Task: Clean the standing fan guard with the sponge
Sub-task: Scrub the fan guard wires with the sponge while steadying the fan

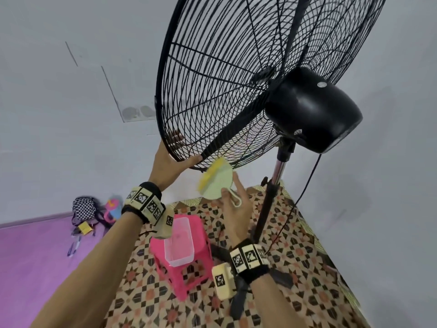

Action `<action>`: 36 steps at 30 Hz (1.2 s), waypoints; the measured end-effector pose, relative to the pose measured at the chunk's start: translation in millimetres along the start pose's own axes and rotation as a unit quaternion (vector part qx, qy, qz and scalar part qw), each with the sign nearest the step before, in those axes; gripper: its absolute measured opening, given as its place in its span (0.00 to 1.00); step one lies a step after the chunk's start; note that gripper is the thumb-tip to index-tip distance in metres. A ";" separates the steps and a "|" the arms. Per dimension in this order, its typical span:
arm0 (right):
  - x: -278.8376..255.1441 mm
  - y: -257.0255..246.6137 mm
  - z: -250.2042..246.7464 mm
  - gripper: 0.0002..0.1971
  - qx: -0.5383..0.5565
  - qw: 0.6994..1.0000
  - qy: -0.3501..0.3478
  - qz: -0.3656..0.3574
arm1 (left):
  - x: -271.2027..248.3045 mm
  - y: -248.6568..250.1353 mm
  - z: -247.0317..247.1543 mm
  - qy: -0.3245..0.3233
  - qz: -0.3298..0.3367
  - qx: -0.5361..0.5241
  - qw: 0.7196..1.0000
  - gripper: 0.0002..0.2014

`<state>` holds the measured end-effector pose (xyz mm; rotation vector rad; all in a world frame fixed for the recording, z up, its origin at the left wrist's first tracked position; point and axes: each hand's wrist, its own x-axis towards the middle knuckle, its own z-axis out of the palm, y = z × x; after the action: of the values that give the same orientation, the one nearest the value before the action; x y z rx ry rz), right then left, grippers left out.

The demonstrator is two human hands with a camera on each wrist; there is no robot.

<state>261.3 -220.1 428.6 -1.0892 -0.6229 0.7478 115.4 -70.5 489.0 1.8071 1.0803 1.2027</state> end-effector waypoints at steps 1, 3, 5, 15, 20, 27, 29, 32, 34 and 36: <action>3.5 -4.5 -2.2 0.27 0.004 1.000 0.016 -0.007 | -0.2 -1.8 0.6 0.002 -0.001 0.002 1.000 0.50; 12.8 -18.8 -4.2 0.28 0.029 0.998 0.055 -0.021 | -0.8 -4.3 1.3 0.007 -0.006 0.002 1.000 0.50; 21.5 -25.5 -1.9 0.29 0.053 0.994 0.089 -0.038 | -1.1 -5.3 2.2 0.007 -0.003 -0.002 1.000 0.50; -8.6 5.4 7.9 0.27 0.011 0.996 0.076 -0.043 | 0.4 -10.5 -5.1 -0.022 0.008 -0.025 0.999 0.45; 1.2 0.4 18.7 0.28 0.028 0.996 0.083 -0.026 | 1.5 -11.7 -7.8 -0.027 0.007 -0.031 0.999 0.45; -10.6 11.2 10.5 0.27 0.037 0.996 0.081 -0.020 | 3.5 -11.5 -6.0 -0.038 0.006 -0.036 0.999 0.45; -2.1 6.1 13.8 0.27 0.069 0.992 0.101 -0.017 | 3.5 -12.1 -6.6 -0.039 0.007 -0.035 0.999 0.45; -6.6 12.5 24.9 0.27 0.062 0.994 0.091 -0.002 | 4.8 -13.1 -10.0 -0.038 0.005 -0.038 0.999 0.44; -14.8 26.1 29.2 0.25 0.048 0.996 0.077 0.024 | 6.4 -13.3 -10.7 -0.039 0.003 -0.041 0.998 0.45; -19.4 37.4 35.1 0.22 0.058 0.993 0.074 0.067 | 7.4 -12.4 -9.6 -0.043 0.000 -0.044 0.998 0.45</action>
<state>214.3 -206.2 404.0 -1.0749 -0.3784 0.8008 104.8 -57.7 483.9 1.7748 0.9645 1.1444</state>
